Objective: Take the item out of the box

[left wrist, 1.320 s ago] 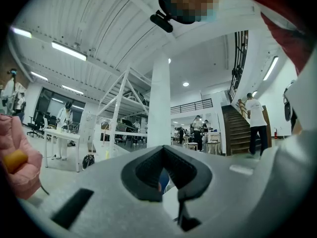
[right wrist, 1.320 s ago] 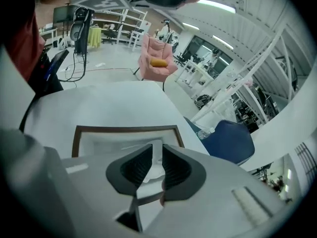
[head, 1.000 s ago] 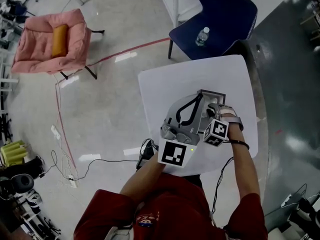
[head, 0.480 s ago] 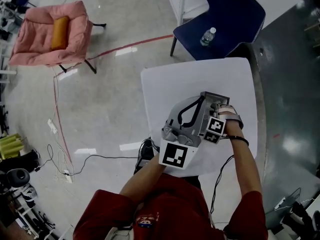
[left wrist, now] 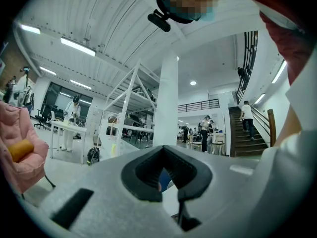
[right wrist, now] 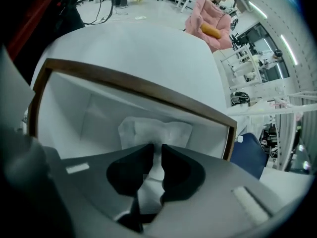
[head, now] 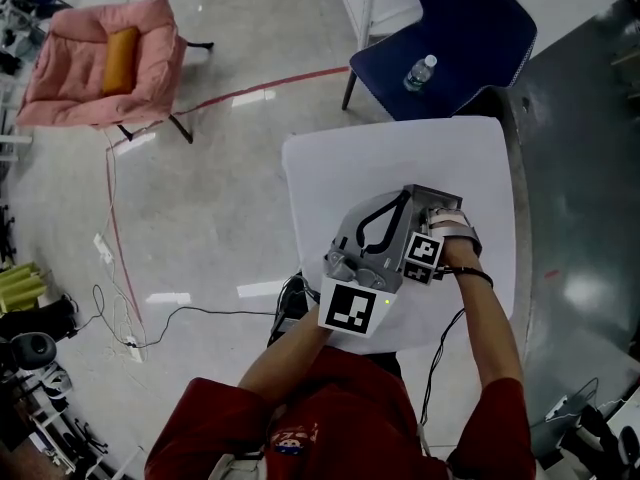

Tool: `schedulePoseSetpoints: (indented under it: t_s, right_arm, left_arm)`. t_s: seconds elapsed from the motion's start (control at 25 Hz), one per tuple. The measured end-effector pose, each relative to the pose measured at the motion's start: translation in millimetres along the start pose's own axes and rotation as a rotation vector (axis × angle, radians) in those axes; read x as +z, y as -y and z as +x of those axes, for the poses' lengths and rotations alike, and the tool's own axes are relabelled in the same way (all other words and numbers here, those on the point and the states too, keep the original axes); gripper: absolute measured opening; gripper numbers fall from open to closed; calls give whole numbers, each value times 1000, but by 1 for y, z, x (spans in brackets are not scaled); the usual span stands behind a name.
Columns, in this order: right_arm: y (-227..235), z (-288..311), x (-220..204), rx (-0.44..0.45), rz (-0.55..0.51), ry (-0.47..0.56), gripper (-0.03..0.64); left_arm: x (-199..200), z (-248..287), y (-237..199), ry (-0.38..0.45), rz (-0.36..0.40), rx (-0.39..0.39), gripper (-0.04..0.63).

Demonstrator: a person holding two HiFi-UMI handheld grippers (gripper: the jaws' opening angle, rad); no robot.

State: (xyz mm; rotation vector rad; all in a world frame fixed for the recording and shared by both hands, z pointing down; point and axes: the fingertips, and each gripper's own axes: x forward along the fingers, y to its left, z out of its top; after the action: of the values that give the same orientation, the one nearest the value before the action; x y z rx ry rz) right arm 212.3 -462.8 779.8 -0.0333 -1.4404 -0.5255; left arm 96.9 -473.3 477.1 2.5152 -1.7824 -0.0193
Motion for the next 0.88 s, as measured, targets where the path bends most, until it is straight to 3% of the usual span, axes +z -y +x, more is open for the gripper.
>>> schedulePoseSetpoints:
  t_s: [0.24,0.88]
  right_arm:
    - [0,-5,-3,9,-20,-20,38]
    - [-3,-30,-6,-18,124,-11,5]
  left_arm:
    - [2,-2,-5,-1,13,1,2]
    - [14,-12,2,22,37,-21,2]
